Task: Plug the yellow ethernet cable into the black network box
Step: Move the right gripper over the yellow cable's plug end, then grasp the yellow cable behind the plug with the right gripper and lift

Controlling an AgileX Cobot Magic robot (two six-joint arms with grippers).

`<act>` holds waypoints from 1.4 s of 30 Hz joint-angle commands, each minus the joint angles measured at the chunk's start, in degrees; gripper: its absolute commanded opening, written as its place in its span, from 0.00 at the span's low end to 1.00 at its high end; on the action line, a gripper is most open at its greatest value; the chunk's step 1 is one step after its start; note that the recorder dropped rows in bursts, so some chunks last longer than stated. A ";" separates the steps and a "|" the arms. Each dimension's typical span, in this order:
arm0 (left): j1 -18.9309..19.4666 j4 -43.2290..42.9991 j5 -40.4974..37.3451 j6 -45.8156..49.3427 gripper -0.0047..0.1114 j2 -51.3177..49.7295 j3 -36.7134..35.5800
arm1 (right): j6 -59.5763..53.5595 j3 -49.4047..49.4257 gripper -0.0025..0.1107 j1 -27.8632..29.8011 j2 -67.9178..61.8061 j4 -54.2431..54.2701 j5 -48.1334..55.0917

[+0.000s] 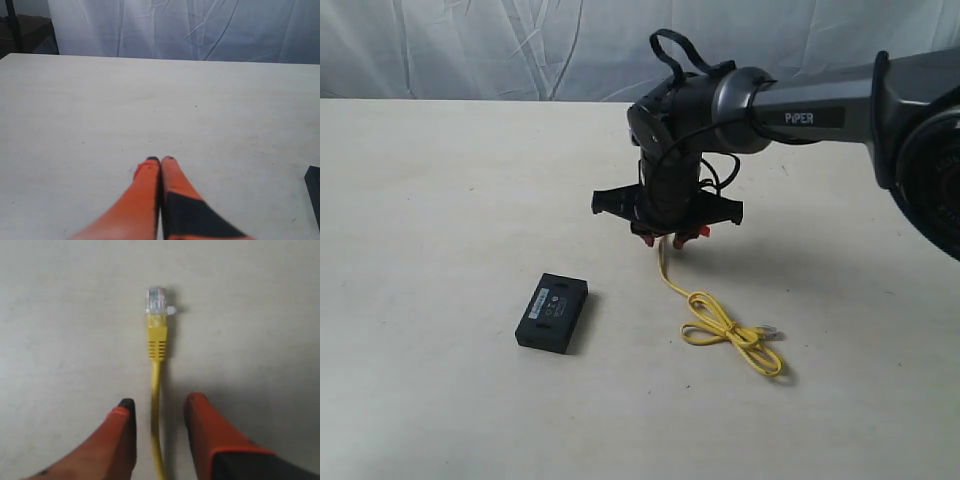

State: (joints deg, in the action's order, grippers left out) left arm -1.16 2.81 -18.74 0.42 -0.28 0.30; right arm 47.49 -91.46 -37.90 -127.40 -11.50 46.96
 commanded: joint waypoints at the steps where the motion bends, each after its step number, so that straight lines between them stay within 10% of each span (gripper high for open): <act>1: 0.03 -0.09 0.75 -0.07 0.04 0.28 -0.30 | 0.06 -0.27 0.33 0.11 -1.45 -0.44 -0.01; 8: 0.03 -0.09 0.75 -0.07 0.04 0.28 -0.30 | -2.79 -0.27 0.02 0.11 -1.58 0.93 0.32; 21: 0.03 -0.09 0.75 -0.07 0.04 0.28 -0.30 | -31.21 5.01 0.02 1.90 10.73 7.48 4.81; 42: 0.03 -0.34 0.75 -0.07 0.04 0.28 -0.30 | -57.17 36.02 0.02 1.87 27.63 20.96 -18.94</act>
State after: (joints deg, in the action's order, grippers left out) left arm -1.16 2.80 -18.74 0.42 -0.28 0.30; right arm -8.91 -56.49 -36.34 -100.34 8.07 30.85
